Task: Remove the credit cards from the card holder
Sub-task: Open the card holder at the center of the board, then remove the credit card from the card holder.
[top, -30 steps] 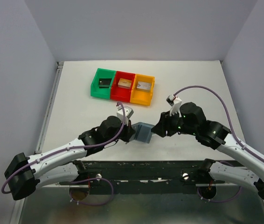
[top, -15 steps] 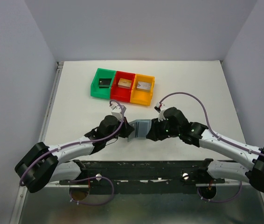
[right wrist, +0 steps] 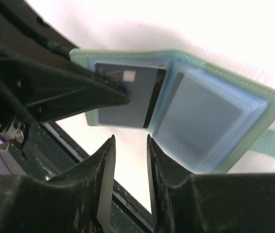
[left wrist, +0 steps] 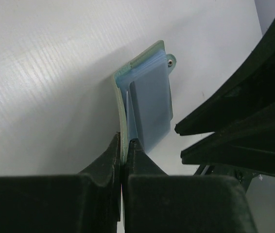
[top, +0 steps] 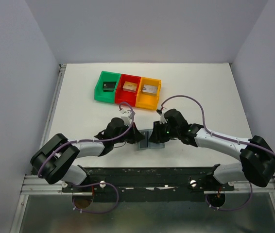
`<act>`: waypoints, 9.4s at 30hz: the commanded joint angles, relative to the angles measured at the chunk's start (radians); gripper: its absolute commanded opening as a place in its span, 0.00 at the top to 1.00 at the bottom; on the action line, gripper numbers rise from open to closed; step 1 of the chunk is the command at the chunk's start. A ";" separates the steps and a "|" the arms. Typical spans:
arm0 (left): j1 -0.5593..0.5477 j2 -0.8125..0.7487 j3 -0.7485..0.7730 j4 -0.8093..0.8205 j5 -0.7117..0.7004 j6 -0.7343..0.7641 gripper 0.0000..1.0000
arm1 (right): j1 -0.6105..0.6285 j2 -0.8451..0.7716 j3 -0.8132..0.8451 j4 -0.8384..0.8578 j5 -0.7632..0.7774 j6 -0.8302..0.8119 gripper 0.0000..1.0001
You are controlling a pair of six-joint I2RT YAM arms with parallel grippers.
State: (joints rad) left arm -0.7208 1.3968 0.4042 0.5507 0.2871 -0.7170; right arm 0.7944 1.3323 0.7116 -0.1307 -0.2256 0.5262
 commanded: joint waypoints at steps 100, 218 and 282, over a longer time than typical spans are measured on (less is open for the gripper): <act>-0.108 0.071 0.101 -0.350 -0.273 -0.078 0.83 | -0.130 0.041 -0.073 0.016 -0.018 -0.025 0.63; -0.101 0.001 -0.011 -0.311 -0.385 -0.084 0.82 | -0.063 0.274 0.031 0.080 -0.031 0.058 0.47; -0.095 0.073 -0.016 -0.267 -0.362 -0.079 0.91 | -0.176 0.274 -0.150 0.442 -0.268 0.215 0.52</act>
State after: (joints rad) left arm -0.8192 1.4258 0.4141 0.3756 -0.0711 -0.8112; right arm 0.6266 1.5841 0.5510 0.3611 -0.5175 0.7673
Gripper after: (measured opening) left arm 0.094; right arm 0.473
